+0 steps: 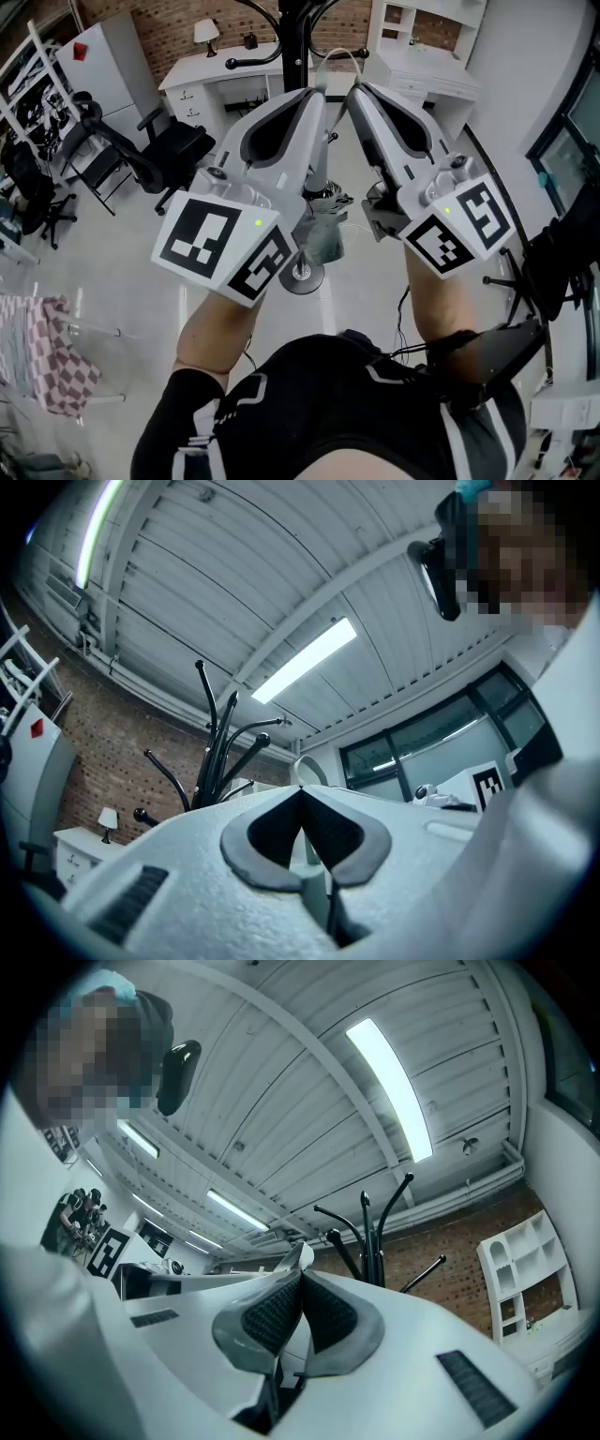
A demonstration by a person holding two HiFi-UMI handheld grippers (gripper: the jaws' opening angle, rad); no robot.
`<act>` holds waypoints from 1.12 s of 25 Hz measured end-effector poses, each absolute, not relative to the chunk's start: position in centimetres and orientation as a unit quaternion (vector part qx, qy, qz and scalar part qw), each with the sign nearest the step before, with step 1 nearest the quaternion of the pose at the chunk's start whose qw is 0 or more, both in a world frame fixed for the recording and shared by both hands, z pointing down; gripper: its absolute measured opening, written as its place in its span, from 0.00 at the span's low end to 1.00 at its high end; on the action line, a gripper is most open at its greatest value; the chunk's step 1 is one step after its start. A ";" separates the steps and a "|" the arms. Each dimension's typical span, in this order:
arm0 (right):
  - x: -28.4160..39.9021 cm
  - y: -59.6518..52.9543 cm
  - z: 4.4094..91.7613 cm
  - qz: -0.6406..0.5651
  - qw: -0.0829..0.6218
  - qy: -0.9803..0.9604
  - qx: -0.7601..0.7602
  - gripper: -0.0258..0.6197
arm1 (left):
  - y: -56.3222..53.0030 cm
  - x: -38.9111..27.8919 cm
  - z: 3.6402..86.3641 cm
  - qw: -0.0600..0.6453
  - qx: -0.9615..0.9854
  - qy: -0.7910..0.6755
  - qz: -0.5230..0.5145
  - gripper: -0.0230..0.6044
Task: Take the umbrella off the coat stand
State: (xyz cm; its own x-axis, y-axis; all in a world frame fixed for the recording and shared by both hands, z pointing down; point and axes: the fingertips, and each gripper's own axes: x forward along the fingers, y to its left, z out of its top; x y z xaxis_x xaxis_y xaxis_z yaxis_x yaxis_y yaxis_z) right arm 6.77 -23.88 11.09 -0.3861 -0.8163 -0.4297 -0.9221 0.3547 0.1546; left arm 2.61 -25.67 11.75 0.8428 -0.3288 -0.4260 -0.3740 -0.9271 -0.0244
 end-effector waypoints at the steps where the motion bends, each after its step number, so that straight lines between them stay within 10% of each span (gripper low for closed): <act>1: 7.0 -23.9 11.5 0.184 0.140 0.814 -0.533 0.06 | -25.7 2.8 12.1 0.052 -0.958 0.189 0.209 0.05; 28: 10.5 -27.5 22.3 0.077 0.098 0.878 -0.461 0.06 | -28.3 6.3 22.8 0.023 -0.947 0.295 0.123 0.05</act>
State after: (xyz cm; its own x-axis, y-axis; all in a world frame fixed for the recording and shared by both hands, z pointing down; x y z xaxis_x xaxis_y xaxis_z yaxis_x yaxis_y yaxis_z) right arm 10.46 -27.51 22.26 -0.5551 -0.7953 -0.2439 -0.8256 0.5625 0.0447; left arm 6.33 -28.35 22.84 0.7957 -0.5531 -0.2467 -0.5646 -0.8249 0.0285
